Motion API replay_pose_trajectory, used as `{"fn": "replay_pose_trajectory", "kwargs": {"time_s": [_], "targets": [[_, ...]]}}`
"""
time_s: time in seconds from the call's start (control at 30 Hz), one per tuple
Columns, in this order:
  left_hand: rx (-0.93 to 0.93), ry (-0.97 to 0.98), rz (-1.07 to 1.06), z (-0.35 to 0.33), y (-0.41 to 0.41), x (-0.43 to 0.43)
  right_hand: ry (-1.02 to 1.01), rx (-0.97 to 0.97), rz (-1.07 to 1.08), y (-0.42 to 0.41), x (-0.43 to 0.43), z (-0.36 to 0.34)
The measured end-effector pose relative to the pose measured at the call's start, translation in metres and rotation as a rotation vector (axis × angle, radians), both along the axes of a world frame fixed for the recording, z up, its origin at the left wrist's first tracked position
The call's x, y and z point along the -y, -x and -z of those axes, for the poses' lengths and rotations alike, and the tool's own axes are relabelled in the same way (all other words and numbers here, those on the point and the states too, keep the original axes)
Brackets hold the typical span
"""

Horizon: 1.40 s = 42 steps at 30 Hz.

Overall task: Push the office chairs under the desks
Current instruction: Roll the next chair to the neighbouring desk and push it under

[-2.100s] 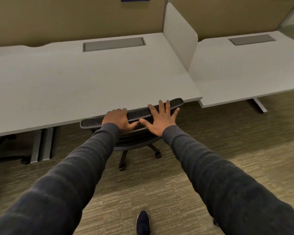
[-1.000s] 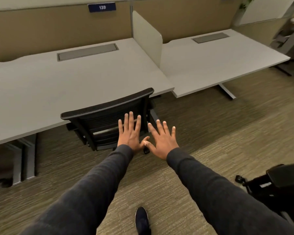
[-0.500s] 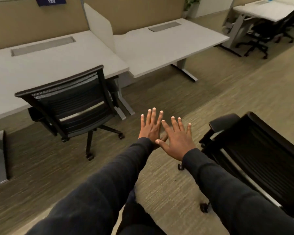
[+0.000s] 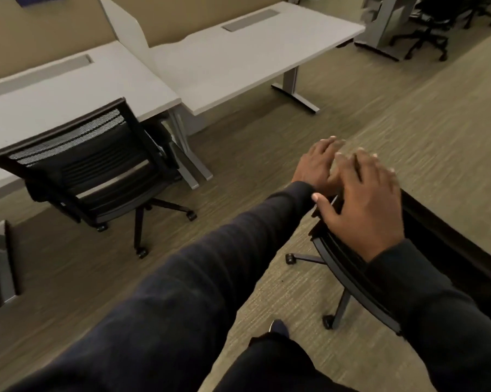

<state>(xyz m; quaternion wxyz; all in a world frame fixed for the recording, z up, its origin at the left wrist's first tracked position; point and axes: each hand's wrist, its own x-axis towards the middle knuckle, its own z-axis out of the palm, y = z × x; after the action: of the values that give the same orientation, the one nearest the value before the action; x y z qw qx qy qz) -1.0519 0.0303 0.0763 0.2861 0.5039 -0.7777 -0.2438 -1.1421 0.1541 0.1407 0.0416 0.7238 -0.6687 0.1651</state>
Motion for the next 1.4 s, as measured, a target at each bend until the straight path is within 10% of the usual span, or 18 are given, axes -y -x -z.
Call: {"fn": "replay_pose_trajectory", "kwargs": {"time_s": [0.4,1.4], "targets": [[0.245,-0.131,0.227,-0.035,0.059,0.047,-0.253,-0.069,0.088,0.08,0.026,0.017],[-0.022,-0.214,-0.364,-0.021,0.155,0.132,-0.304,-0.24,-0.244,0.166,0.164,0.028]]}}
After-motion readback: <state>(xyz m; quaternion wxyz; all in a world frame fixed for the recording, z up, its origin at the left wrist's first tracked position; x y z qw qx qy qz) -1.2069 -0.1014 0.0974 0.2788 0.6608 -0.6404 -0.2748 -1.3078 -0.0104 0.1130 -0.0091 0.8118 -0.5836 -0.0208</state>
